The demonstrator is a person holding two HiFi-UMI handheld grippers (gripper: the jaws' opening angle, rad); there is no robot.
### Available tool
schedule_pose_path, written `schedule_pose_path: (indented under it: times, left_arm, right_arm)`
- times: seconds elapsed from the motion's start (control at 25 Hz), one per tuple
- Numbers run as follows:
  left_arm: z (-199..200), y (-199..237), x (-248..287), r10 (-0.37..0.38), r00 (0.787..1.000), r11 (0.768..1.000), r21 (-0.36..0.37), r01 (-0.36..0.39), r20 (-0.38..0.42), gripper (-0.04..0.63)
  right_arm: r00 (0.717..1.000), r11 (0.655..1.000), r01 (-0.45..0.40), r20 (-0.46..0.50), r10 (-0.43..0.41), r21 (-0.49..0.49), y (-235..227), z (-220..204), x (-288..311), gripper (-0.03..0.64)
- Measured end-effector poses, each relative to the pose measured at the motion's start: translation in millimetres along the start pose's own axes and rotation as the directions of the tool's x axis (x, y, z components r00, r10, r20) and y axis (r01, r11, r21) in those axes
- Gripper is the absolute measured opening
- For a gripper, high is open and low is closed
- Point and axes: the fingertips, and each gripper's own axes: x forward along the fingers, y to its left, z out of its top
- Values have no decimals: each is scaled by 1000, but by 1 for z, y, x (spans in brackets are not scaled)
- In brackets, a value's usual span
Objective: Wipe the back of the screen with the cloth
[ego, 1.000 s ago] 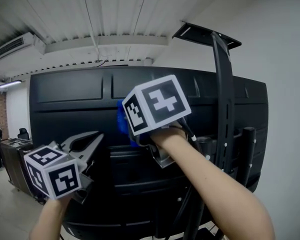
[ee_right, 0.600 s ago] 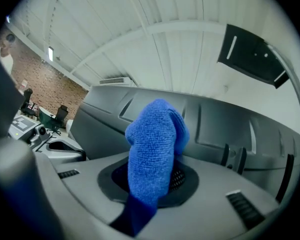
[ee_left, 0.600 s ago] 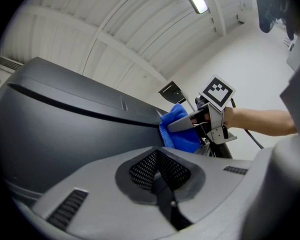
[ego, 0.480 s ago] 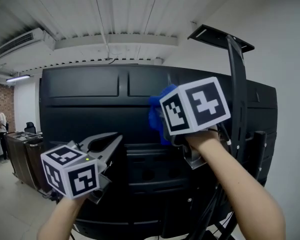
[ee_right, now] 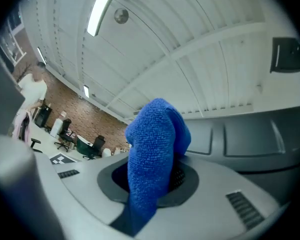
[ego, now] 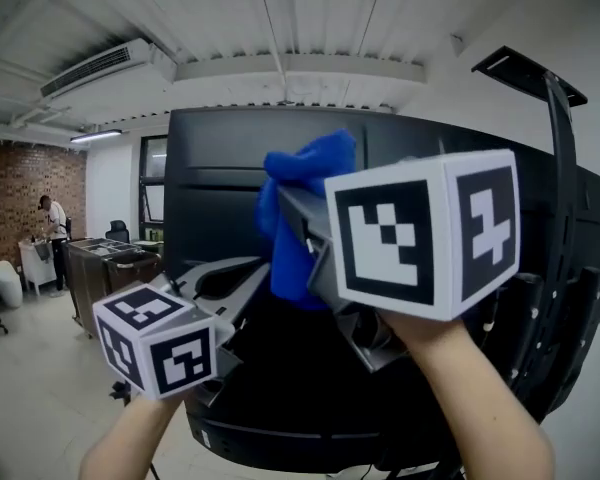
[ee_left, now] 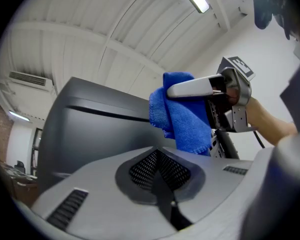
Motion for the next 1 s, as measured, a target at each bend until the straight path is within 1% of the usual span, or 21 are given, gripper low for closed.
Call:
schedule_pose_path:
  times: [0.12,0.2,0.28,0.36,0.48,0.64,0.76,0.84,0.92,1.0]
  left_arm:
    - [-13,23,-28,53,998,999,5,-53,-32,6]
    - [-25,40,-49,94,994,996,9,-94,-58,6]
    - [-38,58,-71,145,985,989,14,-145,-91,6]
    - [-53,75,-93,199,972,980,18,-198,-126,6]
    - [-78,95,-115,251,952,968,16,-252,-174,6]
    - [-104,114,-138,301,931,951,-6,-309,-206,6]
    - [-119,120,-145,323,920,943,-12,-334,-222,6]
    - [-126,119,-147,322,918,943,-12,-334,-231,6]
    - [-129,115,-146,310,922,947,-15,-322,-233,6]
    - [-129,110,-142,296,928,952,-15,-307,-229,6]
  right_arm:
    - [996,995,-89,32,88,38,40,-19,31,49]
    - [990,989,-131,58,127,62,61,-34,50,49]
    - [984,980,-164,89,155,112,77,-52,68,49]
    - [979,971,-183,124,165,154,91,-71,86,49]
    - [979,970,-173,138,150,171,105,-99,109,49]
    - [984,970,-161,105,143,181,118,-130,138,49]
    - [988,975,-143,83,131,168,120,-145,152,51]
    - [991,983,-123,74,113,136,119,-152,155,51]
    - [994,990,-91,77,83,105,115,-153,151,51]
    - [995,994,-58,91,50,96,107,-152,141,51]
